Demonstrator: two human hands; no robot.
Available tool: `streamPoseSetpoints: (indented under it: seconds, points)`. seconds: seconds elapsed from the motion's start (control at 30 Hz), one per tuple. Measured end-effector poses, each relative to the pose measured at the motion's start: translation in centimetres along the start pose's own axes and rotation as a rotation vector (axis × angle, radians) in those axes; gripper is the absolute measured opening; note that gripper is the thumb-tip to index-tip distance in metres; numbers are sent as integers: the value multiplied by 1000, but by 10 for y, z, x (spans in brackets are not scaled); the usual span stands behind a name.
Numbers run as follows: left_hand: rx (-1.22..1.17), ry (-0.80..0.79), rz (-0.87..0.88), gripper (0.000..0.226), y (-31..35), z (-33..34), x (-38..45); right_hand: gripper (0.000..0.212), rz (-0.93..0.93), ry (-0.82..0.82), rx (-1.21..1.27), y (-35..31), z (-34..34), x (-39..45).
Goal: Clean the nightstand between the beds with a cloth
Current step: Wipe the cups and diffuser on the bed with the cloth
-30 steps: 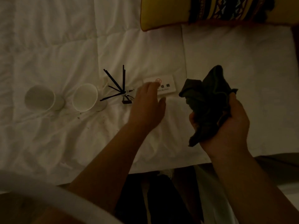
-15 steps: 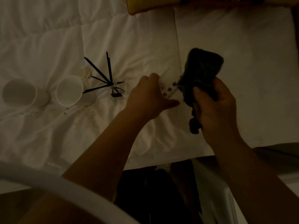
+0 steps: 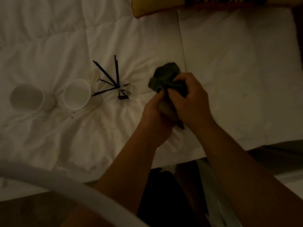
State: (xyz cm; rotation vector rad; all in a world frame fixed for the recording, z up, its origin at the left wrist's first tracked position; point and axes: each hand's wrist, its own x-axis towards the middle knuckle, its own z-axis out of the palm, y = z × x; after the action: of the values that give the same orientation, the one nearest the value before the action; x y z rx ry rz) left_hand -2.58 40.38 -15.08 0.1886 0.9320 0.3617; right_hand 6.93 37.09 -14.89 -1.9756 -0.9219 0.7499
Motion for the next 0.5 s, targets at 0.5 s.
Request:
streamPoseSetpoints:
  seconds: [0.5]
  points:
    - [-190, -219, 108, 60, 22, -9, -19, 49, -158, 126, -158, -45, 21, -52]
